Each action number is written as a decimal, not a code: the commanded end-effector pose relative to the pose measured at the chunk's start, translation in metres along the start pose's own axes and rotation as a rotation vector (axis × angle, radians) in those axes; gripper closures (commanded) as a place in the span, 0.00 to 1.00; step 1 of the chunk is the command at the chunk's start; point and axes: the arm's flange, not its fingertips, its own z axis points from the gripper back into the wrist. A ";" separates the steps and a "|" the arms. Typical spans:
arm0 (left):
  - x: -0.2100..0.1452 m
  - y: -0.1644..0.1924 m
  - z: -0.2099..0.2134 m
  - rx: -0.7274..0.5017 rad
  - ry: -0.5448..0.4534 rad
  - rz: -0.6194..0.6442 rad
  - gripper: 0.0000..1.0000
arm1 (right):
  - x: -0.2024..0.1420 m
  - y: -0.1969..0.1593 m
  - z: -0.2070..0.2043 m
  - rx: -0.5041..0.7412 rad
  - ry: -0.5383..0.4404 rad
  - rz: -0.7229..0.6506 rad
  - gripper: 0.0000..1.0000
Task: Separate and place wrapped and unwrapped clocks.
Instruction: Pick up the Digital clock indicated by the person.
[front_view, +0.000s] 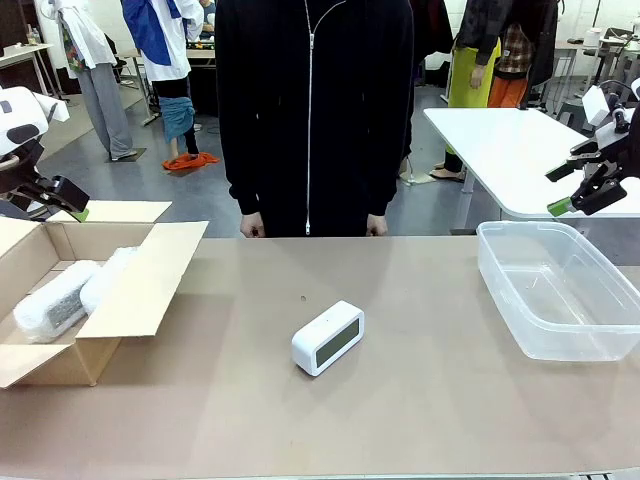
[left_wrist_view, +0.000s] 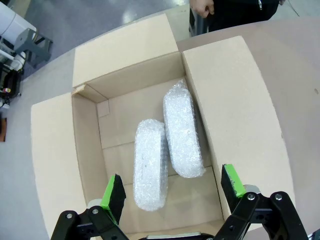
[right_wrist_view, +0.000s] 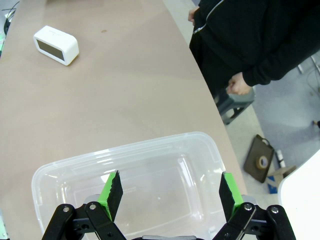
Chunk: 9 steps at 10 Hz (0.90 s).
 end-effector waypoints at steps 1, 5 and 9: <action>-0.001 0.000 0.000 -0.004 0.001 0.004 0.00 | 0.000 0.000 0.000 0.002 -0.002 0.010 0.00; 0.000 0.000 0.000 0.000 0.000 0.000 0.00 | 0.000 0.000 0.000 0.002 -0.002 0.010 0.00; -0.013 0.031 0.054 -0.014 -0.015 -0.290 0.00 | 0.000 0.000 0.000 0.002 -0.002 0.010 0.00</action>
